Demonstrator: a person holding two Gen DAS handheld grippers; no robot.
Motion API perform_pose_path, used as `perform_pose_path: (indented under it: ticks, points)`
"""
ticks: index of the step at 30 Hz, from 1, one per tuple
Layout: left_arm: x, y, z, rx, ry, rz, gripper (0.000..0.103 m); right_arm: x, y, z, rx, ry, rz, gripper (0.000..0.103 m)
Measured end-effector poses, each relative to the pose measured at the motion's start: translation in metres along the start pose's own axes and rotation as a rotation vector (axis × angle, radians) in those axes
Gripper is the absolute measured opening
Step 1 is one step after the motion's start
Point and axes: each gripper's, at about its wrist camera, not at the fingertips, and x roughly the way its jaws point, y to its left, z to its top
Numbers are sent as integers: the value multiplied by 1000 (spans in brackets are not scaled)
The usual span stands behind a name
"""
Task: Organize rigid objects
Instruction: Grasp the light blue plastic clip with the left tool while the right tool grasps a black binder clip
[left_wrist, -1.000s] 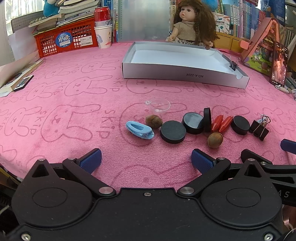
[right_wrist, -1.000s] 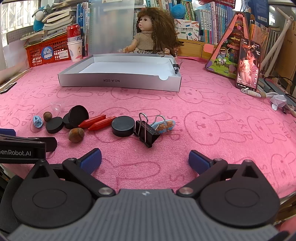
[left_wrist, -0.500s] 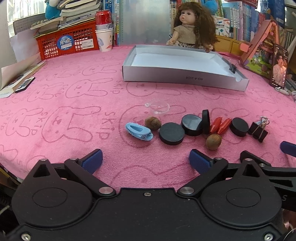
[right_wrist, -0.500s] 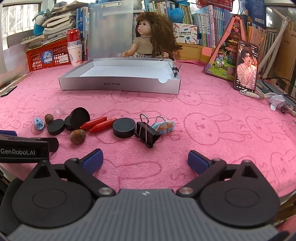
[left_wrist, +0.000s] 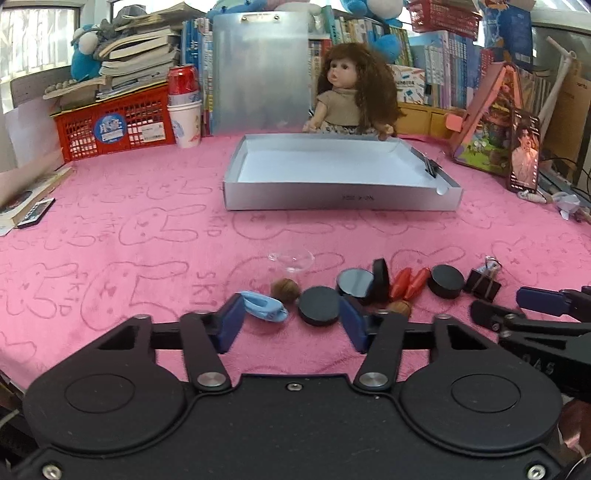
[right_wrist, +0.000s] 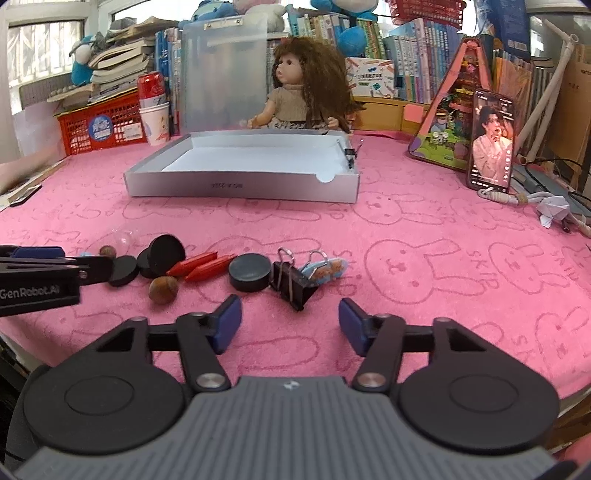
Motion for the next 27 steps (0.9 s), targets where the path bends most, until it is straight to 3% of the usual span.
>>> perform_pose_path:
  ticks: [11,14,18,21,24,27]
  points:
    - [12,22,1,-38,7,26,40,8,-7,9,44,-3,-16,34]
    - [16,27,1,-56,12,22,34,12,-7,11,53,1,-13,34]
    - [19,29,-1,-71,17,16,33,16,-6,12,55,4,-9,38]
    - [22,30,-2,-85,21,21,35,18,-4,12,52,1,-8,38]
    - [23,30,-3,-92,20,35,41,22,-1,13,53,-3,-16,49]
    - [25,30,-4,-98,28,36,43,24,1,14,46,-11,-31,51]
